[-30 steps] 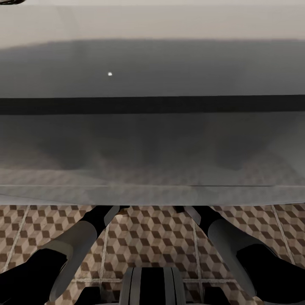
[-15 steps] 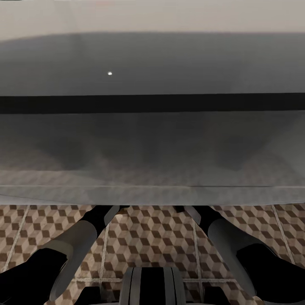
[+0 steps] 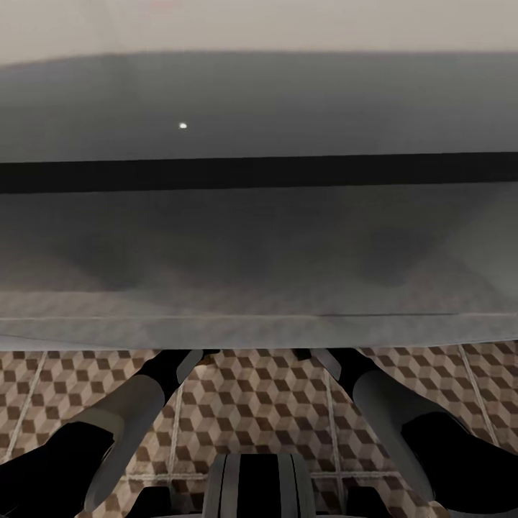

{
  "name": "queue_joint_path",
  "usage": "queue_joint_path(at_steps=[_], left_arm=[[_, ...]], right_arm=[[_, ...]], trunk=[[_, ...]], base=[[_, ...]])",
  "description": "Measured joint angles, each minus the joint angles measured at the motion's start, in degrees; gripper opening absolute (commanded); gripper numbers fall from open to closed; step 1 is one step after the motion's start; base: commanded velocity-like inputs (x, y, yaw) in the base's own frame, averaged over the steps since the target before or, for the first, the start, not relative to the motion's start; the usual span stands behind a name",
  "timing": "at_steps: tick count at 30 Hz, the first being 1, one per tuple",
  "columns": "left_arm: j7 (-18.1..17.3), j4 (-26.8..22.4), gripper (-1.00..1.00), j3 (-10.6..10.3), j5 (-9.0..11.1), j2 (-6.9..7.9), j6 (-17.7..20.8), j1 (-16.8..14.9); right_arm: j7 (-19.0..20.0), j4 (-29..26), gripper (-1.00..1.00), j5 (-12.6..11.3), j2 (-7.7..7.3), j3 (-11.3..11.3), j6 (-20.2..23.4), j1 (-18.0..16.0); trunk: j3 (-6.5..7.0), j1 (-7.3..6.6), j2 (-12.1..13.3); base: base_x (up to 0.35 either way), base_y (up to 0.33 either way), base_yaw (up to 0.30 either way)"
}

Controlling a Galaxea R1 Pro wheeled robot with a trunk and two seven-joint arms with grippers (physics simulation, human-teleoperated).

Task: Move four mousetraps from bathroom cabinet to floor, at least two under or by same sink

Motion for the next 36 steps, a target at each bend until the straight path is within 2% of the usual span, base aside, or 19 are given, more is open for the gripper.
queue_joint_path(at_steps=[36], left_arm=[[0.0,-0.3,-1.0,-0.1,-0.3,0.07,0.0,0.1]], right_arm=[[-0.1,0.0,1.0,0.0,0.0,-0.1,0.0,0.0]], trunk=[[0.0,0.0,0.0]], base=[[0.0,0.0,-0.002]])
